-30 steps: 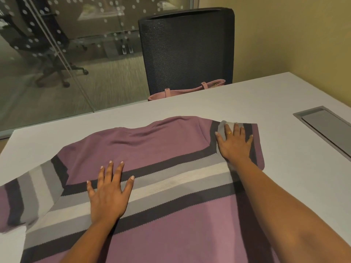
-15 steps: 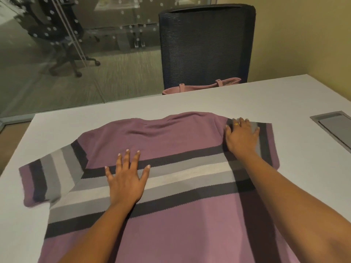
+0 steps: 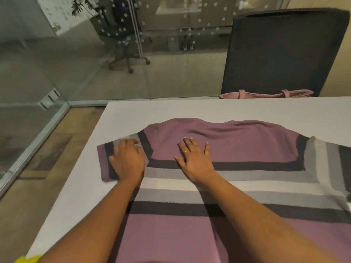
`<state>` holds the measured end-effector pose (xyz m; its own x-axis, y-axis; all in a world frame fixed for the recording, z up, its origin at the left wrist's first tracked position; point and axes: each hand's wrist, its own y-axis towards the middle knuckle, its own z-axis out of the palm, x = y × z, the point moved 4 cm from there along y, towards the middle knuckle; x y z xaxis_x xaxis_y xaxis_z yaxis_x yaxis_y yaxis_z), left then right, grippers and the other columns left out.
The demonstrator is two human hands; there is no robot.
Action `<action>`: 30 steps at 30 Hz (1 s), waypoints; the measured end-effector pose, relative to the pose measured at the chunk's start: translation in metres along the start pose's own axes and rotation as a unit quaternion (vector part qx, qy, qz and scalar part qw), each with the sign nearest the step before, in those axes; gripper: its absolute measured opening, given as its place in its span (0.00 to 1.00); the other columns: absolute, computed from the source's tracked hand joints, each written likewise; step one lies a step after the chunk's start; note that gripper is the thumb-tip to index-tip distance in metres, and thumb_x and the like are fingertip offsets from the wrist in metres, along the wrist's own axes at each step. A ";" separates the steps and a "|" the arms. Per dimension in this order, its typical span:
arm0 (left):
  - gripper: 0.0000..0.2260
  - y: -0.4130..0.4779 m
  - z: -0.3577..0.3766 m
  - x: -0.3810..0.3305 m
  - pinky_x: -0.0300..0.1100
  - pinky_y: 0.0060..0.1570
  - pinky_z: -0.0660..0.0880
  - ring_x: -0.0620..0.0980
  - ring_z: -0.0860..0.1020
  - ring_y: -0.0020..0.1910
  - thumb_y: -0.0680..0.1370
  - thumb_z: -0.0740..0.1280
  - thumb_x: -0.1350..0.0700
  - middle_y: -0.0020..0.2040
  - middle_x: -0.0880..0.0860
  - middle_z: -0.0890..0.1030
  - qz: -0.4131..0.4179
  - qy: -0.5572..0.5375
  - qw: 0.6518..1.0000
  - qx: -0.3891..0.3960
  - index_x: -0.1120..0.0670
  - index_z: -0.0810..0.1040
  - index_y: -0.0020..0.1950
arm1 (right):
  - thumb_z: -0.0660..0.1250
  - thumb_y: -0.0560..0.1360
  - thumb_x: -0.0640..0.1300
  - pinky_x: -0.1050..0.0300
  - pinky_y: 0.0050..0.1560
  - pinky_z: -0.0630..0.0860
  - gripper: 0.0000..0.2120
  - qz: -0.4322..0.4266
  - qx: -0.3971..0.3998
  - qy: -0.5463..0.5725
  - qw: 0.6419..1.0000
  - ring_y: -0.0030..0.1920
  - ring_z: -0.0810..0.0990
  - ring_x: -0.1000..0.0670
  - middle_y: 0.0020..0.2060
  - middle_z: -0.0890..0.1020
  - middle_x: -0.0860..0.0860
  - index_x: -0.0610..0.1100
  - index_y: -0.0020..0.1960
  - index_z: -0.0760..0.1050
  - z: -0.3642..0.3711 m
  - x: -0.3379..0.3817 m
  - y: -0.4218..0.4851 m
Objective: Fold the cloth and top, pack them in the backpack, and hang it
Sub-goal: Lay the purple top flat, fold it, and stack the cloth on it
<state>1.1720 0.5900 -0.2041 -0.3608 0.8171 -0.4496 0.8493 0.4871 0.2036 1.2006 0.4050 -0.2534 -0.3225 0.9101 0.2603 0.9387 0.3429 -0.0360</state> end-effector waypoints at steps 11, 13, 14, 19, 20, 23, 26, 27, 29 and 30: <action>0.28 0.033 0.031 0.077 0.63 0.70 0.43 0.53 0.42 0.77 0.79 0.46 0.38 0.78 0.50 0.44 0.009 0.145 0.974 0.176 0.47 0.45 0.77 | 0.36 0.74 0.64 0.42 0.72 0.36 0.33 0.001 -0.006 -0.025 1.000 0.76 0.43 0.51 0.77 0.48 0.52 0.53 0.76 0.47 0.009 -0.003 0.003; 0.28 0.037 0.032 0.080 0.64 0.70 0.42 0.52 0.42 0.77 0.79 0.46 0.38 0.78 0.50 0.44 0.013 0.144 0.974 0.175 0.46 0.45 0.77 | 0.36 0.74 0.65 0.41 0.73 0.39 0.33 0.005 -0.004 -0.025 1.000 0.76 0.46 0.51 0.77 0.50 0.52 0.53 0.76 0.49 0.007 -0.003 0.004; 0.28 0.037 0.032 0.081 0.64 0.70 0.42 0.52 0.42 0.77 0.79 0.46 0.38 0.78 0.50 0.44 0.015 0.145 0.974 0.171 0.46 0.45 0.77 | 0.39 0.76 0.64 0.41 0.73 0.42 0.32 0.011 -0.012 -0.027 1.000 0.76 0.50 0.51 0.76 0.54 0.51 0.52 0.75 0.53 0.004 -0.001 0.004; 0.26 0.042 0.026 0.073 0.64 0.70 0.43 0.55 0.50 0.76 0.79 0.50 0.40 0.77 0.53 0.56 0.047 0.137 0.985 0.097 0.49 0.57 0.75 | 0.50 0.81 0.52 0.48 0.68 0.56 0.19 0.007 -0.126 -0.027 0.992 0.69 0.65 0.49 0.69 0.70 0.49 0.47 0.66 0.69 -0.023 0.007 0.033; 0.26 0.043 0.027 0.071 0.63 0.71 0.44 0.55 0.50 0.76 0.79 0.50 0.40 0.77 0.53 0.56 0.057 0.137 0.984 0.095 0.49 0.58 0.75 | 0.50 0.81 0.53 0.46 0.69 0.55 0.20 0.006 -0.110 -0.018 0.994 0.71 0.62 0.48 0.71 0.66 0.49 0.47 0.69 0.66 -0.024 0.006 0.044; 0.26 0.044 0.035 0.074 0.62 0.71 0.45 0.55 0.48 0.76 0.80 0.49 0.40 0.78 0.52 0.52 0.064 0.123 0.981 0.138 0.47 0.53 0.76 | 0.46 0.80 0.60 0.34 0.71 0.44 0.26 0.025 0.005 -0.016 1.000 0.76 0.48 0.48 0.76 0.51 0.51 0.52 0.75 0.53 -0.014 -0.003 0.068; 0.26 0.048 0.037 0.080 0.62 0.71 0.45 0.54 0.47 0.77 0.80 0.48 0.40 0.78 0.51 0.50 0.057 0.111 0.981 0.151 0.45 0.51 0.76 | 0.42 0.77 0.65 0.31 0.69 0.38 0.30 0.046 0.062 -0.057 0.995 0.76 0.41 0.50 0.77 0.43 0.52 0.56 0.76 0.44 -0.007 -0.016 0.080; 0.25 0.050 0.037 0.082 0.62 0.71 0.45 0.53 0.47 0.77 0.80 0.48 0.40 0.78 0.51 0.50 0.057 0.105 0.981 0.151 0.45 0.51 0.76 | 0.42 0.77 0.66 0.31 0.69 0.37 0.30 0.048 0.065 -0.063 0.995 0.76 0.40 0.50 0.76 0.42 0.52 0.56 0.76 0.42 -0.007 -0.019 0.083; 0.25 0.056 0.036 0.085 0.61 0.71 0.45 0.53 0.47 0.76 0.80 0.49 0.42 0.78 0.52 0.51 0.056 0.085 0.983 0.153 0.46 0.52 0.76 | 0.41 0.76 0.67 0.31 0.69 0.37 0.31 0.052 0.073 -0.069 0.994 0.76 0.39 0.50 0.76 0.41 0.52 0.56 0.76 0.41 -0.009 -0.022 0.088; 0.24 0.058 0.036 0.087 0.60 0.71 0.45 0.54 0.48 0.76 0.81 0.50 0.42 0.78 0.52 0.51 0.052 0.072 0.984 0.153 0.47 0.53 0.76 | 0.41 0.76 0.67 0.31 0.69 0.37 0.32 0.054 0.080 -0.071 0.993 0.76 0.39 0.50 0.76 0.41 0.52 0.56 0.76 0.40 -0.010 -0.022 0.090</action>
<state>1.2040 0.6780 -0.2625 -0.2988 0.9032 -0.3081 0.9526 0.3019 -0.0387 1.2937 0.4134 -0.2532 -0.2460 0.9633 0.1077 0.9411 0.2640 -0.2114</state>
